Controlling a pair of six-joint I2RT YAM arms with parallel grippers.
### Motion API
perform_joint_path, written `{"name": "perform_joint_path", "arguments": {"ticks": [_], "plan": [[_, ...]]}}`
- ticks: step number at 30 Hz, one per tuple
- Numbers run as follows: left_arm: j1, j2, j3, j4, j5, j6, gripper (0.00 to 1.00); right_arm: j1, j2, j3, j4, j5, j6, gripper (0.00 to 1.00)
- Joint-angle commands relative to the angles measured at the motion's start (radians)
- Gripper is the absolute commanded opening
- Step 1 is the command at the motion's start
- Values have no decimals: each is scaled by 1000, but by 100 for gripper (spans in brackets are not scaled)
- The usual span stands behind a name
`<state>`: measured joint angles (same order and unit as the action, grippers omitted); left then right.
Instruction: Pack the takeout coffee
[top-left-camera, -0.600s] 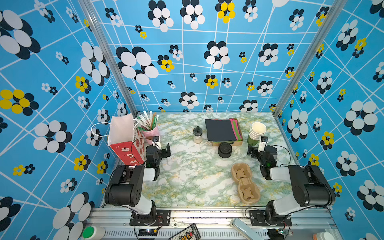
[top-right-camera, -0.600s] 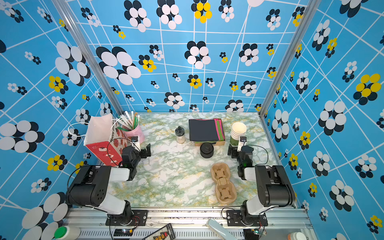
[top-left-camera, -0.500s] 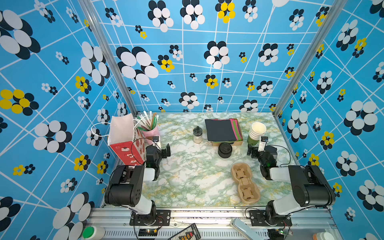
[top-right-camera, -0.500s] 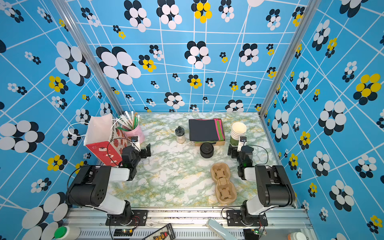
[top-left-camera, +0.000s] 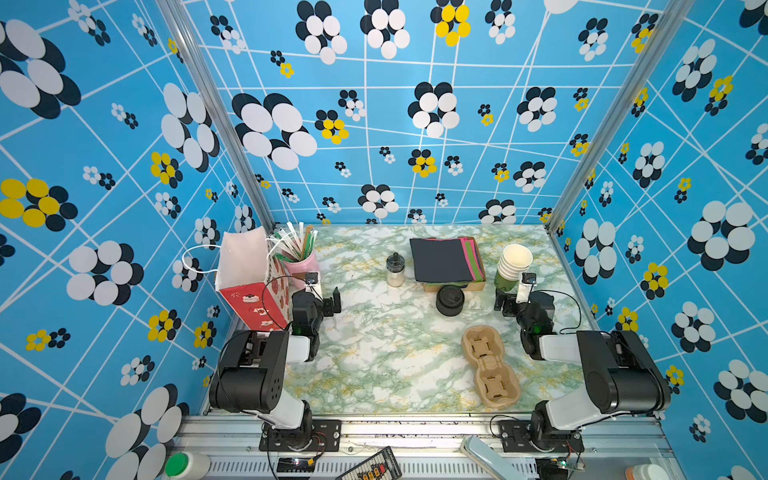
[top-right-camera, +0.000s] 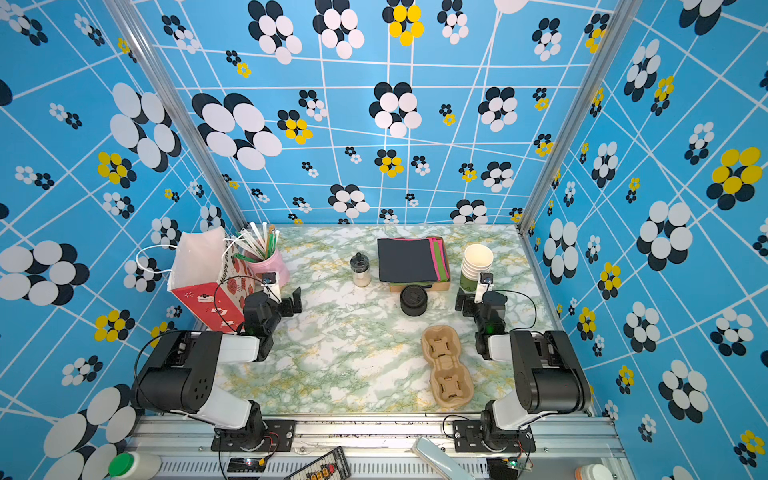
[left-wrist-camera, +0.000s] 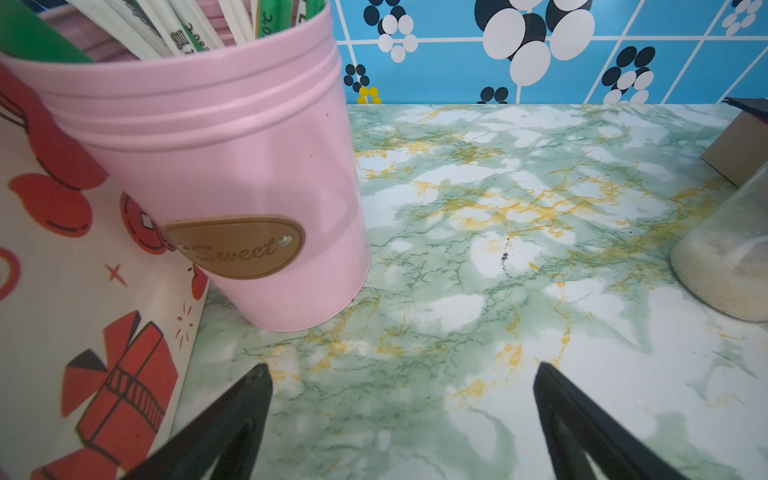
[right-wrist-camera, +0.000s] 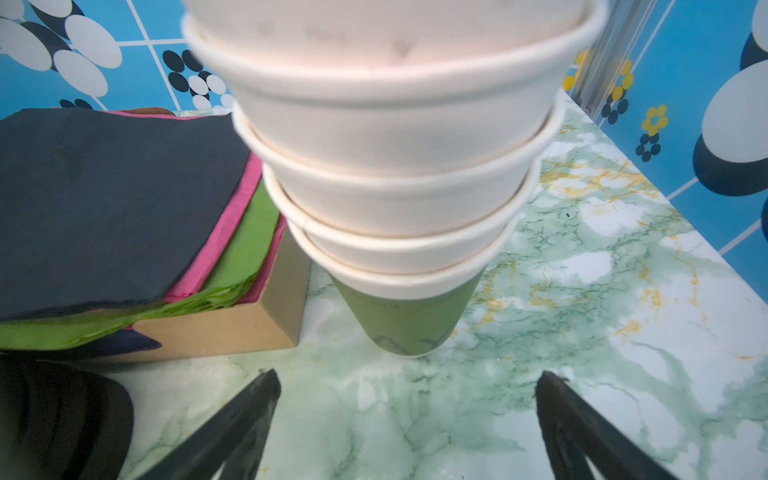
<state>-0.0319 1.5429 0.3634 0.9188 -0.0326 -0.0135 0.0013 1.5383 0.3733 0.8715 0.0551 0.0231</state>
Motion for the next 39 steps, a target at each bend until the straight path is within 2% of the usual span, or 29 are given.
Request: {"name": "perform_joint_path", "arguments": {"ticks": [1,16,20,22,28,32,36,39], "plan": [[7,3,23,-11,14,11,99,-6,0,20,2,15,10,99],[8,-1,16,-3,23,15,99,-6,-13,8,17,7,4,99],[-22,-58,-24,20,-7,41,99,-6,-113,-33,6,3,0,99],[-45,-105,-37,9,-44,57,99,-7,-197,-33,-84,3,-2,99],[-159,-317,-33,-214,-172,63,99,-5,-496,-71,-309,16,70,99],[-297,-489,-3,-413,-307,90,99,2,-730,-76,-506,15,144,99],[-346,-690,65,-641,-290,34,99,6,-936,-18,-735,47,189,97],[-351,-810,128,-782,-224,-20,100,6,-983,88,-892,117,231,93]]}}
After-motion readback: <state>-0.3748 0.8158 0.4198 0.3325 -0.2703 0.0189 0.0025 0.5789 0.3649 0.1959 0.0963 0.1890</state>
